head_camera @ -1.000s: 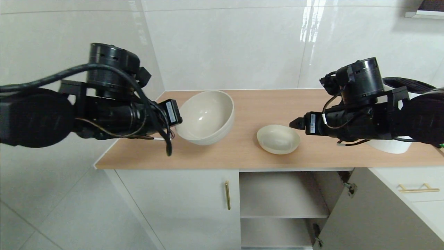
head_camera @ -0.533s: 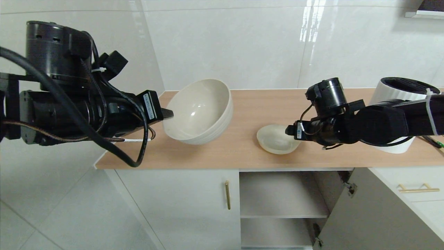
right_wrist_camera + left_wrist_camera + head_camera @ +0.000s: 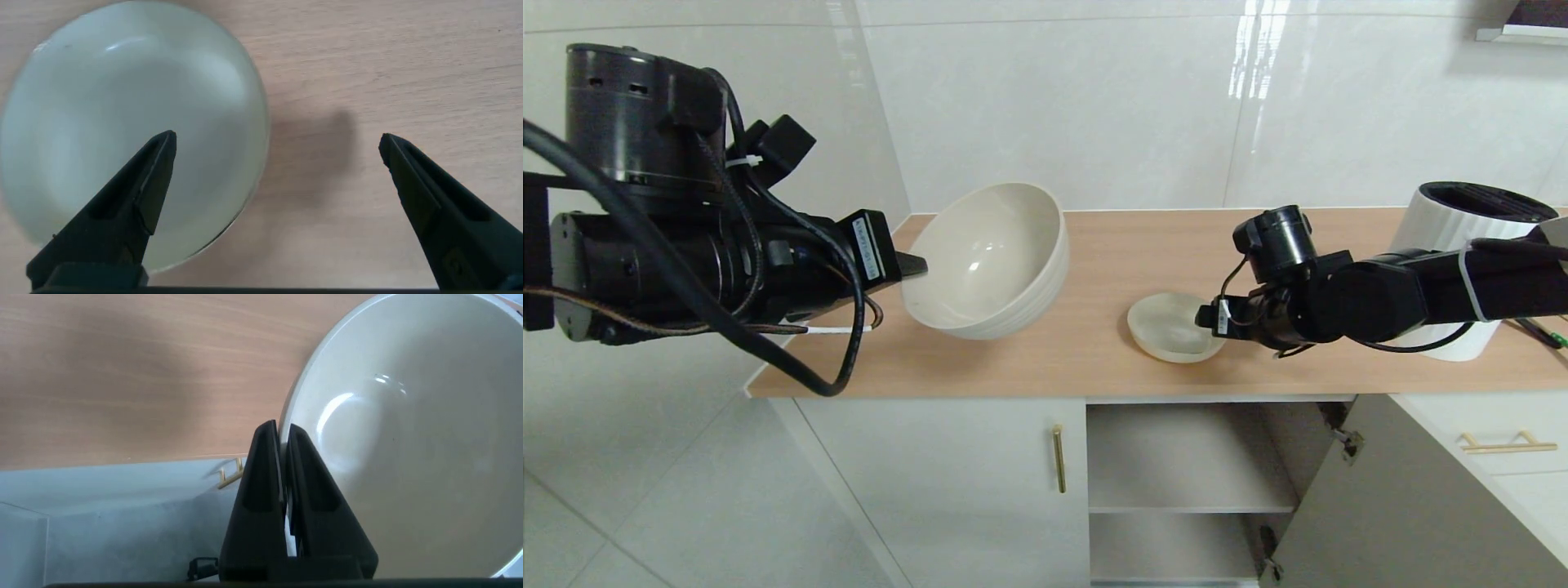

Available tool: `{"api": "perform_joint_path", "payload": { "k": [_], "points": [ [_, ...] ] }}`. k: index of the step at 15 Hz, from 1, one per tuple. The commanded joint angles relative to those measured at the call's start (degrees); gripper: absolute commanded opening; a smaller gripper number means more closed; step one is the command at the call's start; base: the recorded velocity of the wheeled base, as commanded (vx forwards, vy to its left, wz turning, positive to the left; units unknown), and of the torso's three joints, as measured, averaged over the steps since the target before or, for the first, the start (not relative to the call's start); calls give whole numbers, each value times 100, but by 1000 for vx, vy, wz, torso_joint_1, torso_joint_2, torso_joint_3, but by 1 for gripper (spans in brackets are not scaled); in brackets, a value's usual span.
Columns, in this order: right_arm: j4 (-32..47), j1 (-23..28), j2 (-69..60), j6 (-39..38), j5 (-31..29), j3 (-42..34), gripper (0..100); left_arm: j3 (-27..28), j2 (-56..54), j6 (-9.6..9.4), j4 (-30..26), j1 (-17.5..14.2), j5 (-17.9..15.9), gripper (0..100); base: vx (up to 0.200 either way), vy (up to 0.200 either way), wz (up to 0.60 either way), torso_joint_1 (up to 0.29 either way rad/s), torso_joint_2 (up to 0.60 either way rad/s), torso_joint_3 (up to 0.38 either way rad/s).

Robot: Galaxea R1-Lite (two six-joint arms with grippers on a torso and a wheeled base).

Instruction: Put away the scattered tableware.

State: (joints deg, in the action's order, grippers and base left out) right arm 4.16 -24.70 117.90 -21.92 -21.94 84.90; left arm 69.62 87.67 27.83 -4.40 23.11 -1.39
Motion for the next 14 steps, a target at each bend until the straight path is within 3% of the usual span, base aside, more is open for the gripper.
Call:
{"api": "perform_joint_path", "payload": {
  "k": [1,5,6,14],
  "points": [
    [6,62,76,-41,15,45,100,-1,4,3,1,0,-2,0,0,0,0,0,0,0],
    [6,88,128,-58,59,71,100,8,22,3,1,0,-2,0,0,0,0,0,0,0],
    [6,88,137,-58,146,71,0,-1,22,3,1,0,7,0,0,0,0,0,0,0],
    [59,88,-267,-287,428,-17,0,-142,-40,12,9,0,25,0,0,0,0,0,0,0]
  ]
}}
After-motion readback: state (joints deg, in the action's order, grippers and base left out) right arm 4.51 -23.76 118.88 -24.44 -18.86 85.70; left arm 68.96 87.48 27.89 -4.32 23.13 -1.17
